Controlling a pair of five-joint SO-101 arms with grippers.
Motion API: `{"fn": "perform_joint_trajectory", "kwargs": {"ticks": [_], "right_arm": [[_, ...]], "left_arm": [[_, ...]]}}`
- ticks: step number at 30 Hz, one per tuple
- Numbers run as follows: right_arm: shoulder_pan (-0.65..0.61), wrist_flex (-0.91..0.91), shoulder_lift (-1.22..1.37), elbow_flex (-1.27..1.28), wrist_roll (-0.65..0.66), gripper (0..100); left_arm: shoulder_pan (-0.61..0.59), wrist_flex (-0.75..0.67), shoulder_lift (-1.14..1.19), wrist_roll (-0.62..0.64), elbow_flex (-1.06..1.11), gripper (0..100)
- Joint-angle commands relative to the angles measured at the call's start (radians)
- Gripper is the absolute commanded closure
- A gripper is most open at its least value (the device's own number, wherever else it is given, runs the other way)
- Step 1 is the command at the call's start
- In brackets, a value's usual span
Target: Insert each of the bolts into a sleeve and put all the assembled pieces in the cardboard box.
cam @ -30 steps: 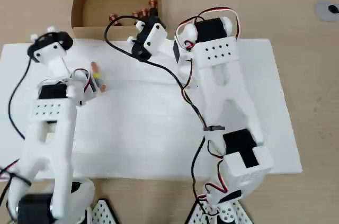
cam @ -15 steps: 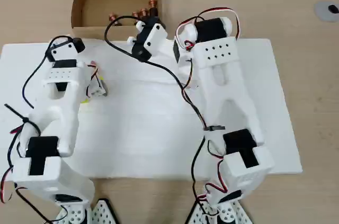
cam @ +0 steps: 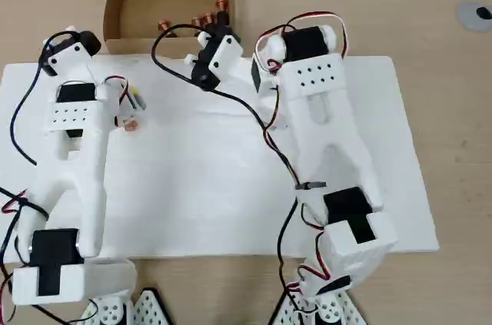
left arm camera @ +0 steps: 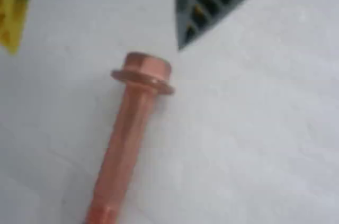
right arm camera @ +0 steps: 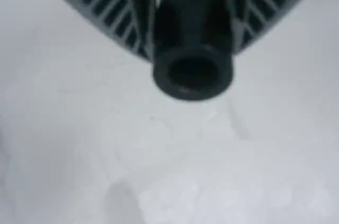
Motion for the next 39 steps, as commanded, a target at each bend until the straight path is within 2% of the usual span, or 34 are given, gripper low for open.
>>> {"fn": "perform_joint_trajectory", "kwargs": {"ticks": [1, 8, 17, 26, 28, 32, 39], "right_arm": [[-0.015, 0.015, -0.073, 0.012, -0.011, 98.8], [-0.015, 0.015, -0.073, 0.018, -0.011, 98.8], [-0.015, 0.014, -0.073, 0.018, -0.011, 98.8], [-0.015, 0.014, -0.073, 0.018, -0.011, 98.8], [-0.015, 0.014, -0.074, 0.018, -0.011, 98.8], [-0.013, 0.014, -0.074, 0.018, -0.011, 98.8], [-0.010, 0.015, -0.077, 0.018, -0.011, 98.8]], "left_arm": [[-0.014, -0.003, -0.045, 0.015, -0.051, 79], [-0.037, -0.104, 0.079, 0.017, -0.069, 79], [-0.048, -0.101, 0.323, 0.009, -0.218, 79], [-0.014, 0.057, 0.433, 0.008, -0.338, 79], [-0.018, 0.069, 0.446, 0.008, -0.347, 82], [-0.020, 0.071, 0.447, 0.008, -0.345, 99], [-0.020, 0.160, 0.444, 0.002, -0.414, 99]]}}
